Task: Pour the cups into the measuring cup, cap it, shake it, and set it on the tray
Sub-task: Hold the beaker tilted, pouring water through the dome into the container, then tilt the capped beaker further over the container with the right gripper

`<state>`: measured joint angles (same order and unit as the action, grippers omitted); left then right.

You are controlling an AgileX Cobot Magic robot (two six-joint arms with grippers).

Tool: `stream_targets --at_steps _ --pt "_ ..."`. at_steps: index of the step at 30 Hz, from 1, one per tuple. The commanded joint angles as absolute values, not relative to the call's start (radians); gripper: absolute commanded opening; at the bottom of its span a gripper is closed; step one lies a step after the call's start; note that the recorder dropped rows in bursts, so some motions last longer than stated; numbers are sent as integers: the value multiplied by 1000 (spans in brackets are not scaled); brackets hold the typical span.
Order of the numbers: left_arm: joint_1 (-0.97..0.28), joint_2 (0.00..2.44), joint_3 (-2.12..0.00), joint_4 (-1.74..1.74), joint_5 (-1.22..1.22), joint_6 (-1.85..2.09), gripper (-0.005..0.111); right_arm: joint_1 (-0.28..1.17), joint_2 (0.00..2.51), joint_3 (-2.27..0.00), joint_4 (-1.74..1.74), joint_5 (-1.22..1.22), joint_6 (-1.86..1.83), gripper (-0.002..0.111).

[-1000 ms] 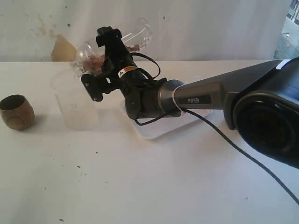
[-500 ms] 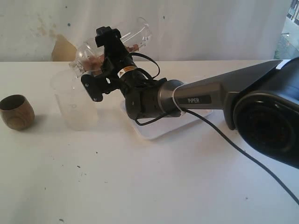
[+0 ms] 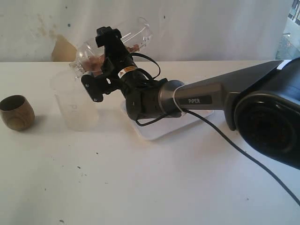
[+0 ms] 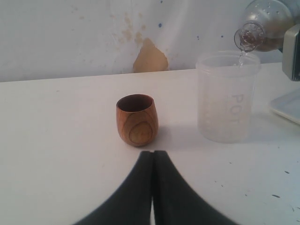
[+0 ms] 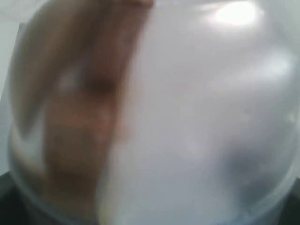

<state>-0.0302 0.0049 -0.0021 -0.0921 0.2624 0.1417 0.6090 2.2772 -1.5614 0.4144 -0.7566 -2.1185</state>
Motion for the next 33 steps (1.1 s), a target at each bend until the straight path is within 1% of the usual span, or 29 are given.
stream_targets --at_steps 1,33 --pt "-32 0 0 -89 254 143 0 608 2261 -1575 405 -818 -2133 0" --pt "-32 0 0 -89 254 143 0 608 2261 -1575 405 -818 -2132 0"
